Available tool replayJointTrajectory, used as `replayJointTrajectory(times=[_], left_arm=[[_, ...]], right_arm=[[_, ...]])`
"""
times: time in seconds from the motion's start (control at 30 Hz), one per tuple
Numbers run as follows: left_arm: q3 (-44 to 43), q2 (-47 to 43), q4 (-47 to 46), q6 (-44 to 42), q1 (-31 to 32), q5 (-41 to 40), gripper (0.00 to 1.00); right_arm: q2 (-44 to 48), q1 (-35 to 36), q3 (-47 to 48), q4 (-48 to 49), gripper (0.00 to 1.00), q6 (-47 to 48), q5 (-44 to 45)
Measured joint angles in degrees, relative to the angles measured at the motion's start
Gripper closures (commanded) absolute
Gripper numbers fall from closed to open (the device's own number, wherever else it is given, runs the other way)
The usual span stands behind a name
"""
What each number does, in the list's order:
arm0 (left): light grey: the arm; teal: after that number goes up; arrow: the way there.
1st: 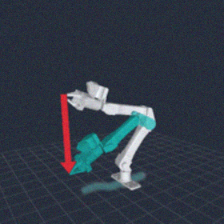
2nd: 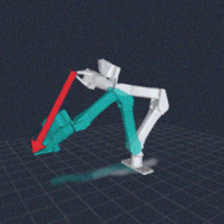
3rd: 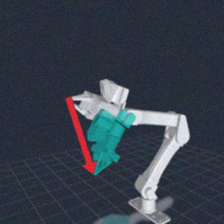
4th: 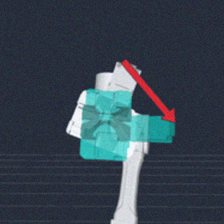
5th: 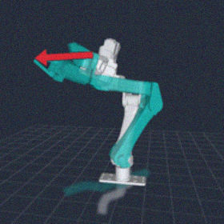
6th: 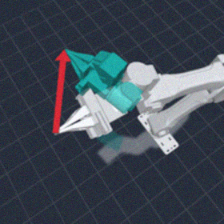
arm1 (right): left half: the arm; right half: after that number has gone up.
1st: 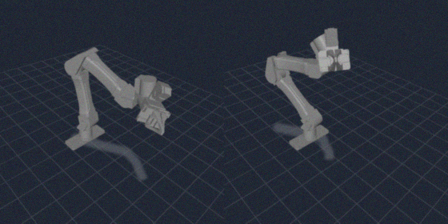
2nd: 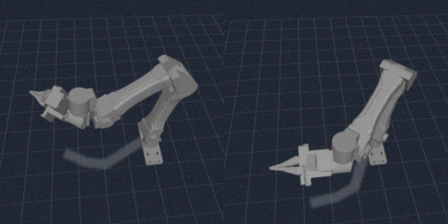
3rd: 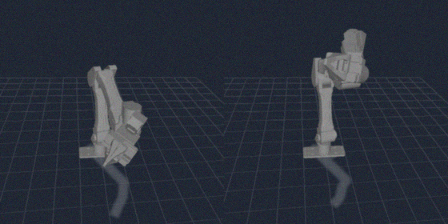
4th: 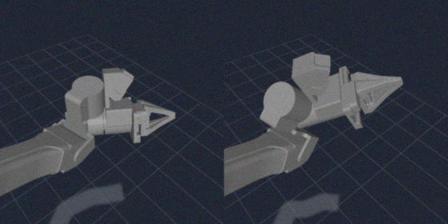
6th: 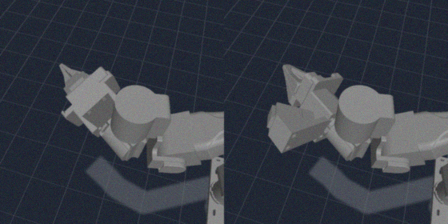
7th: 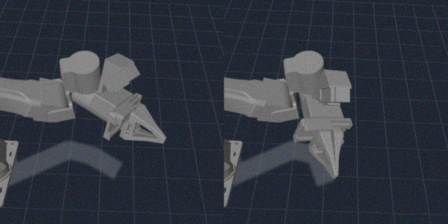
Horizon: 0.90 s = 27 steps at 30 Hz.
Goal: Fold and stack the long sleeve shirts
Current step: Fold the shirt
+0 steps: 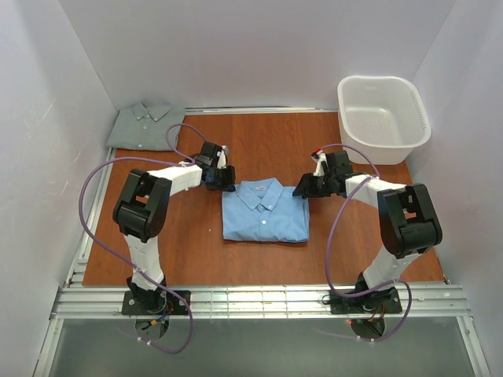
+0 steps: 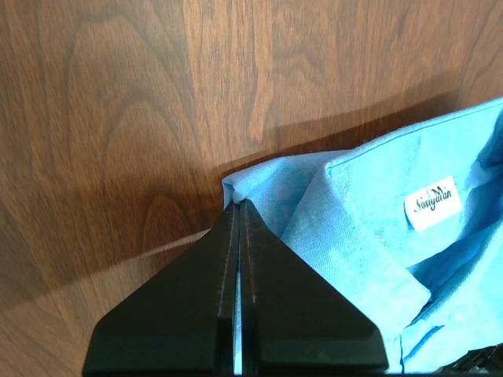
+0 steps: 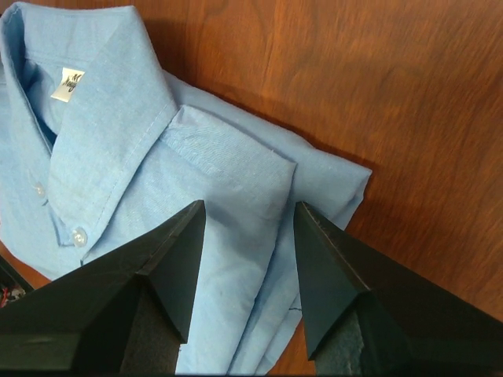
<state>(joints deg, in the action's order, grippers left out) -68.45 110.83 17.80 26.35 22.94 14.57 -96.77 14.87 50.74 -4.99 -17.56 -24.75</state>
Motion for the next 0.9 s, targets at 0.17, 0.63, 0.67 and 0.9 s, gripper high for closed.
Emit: replayJointTrajectory(times=[0.17,0.63,0.67,0.9], left_arm=[[0.22,0.00,-0.44,0.00,0.00,0.02,1.00],[1.27,-0.42,-2.03,0.92,-0.13,-0.61,1.00],[1.33,-0.46,-2.14,1.11,-0.17,-0.63,1.00],[1.75,-0.74,-2.23,1.99,-0.55,-0.61,1.00]], right_arm=[[-1.14,0.00,-0.07,0.90,0.75,-0.33,0.07],[6.73,0.00,-3.43,2.62,0.99,-0.70,1.53],[7.50,-0.02,-3.78,2.64,0.99,-0.70,1.90],[8.22,-0.55,-5.55,3.50,0.99,-0.66,3.48]])
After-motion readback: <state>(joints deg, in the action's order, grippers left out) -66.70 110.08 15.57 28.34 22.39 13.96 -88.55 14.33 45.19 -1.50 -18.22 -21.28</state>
